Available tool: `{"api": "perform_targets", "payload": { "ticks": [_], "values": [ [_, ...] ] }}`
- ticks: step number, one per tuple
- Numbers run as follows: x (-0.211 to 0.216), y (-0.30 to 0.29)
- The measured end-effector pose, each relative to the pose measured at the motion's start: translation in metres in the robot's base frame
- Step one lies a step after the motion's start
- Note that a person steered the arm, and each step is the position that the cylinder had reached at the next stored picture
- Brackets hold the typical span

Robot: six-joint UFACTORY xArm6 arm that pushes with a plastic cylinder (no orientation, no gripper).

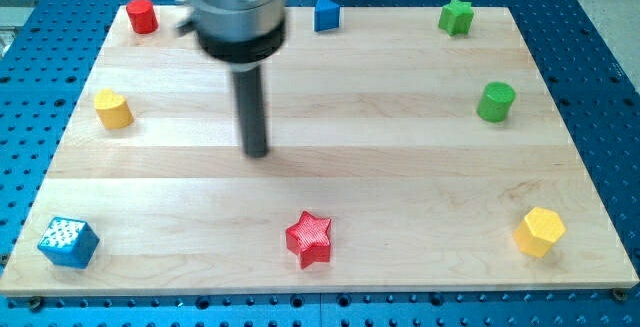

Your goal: Move the yellow heart diagonally top right to the blue cube

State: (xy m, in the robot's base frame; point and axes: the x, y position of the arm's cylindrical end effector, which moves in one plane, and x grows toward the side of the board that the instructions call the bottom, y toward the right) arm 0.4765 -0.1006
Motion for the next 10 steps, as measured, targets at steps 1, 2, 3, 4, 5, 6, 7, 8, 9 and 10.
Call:
{"api": "perform_targets", "payload": {
  "ticks": [1,2,3,4,5,6,7,8,9,10],
  "values": [
    [0.015,-0.103],
    [0.014,-0.198],
    [-0.003,-0.202],
    [-0.066,-0.178],
    [-0.075,-0.142],
    [-0.066,-0.051],
    [-0.055,0.024],
    [-0.070,-0.034],
    [-0.073,-0.139],
    [-0.047,-0.142]
  ]
}}
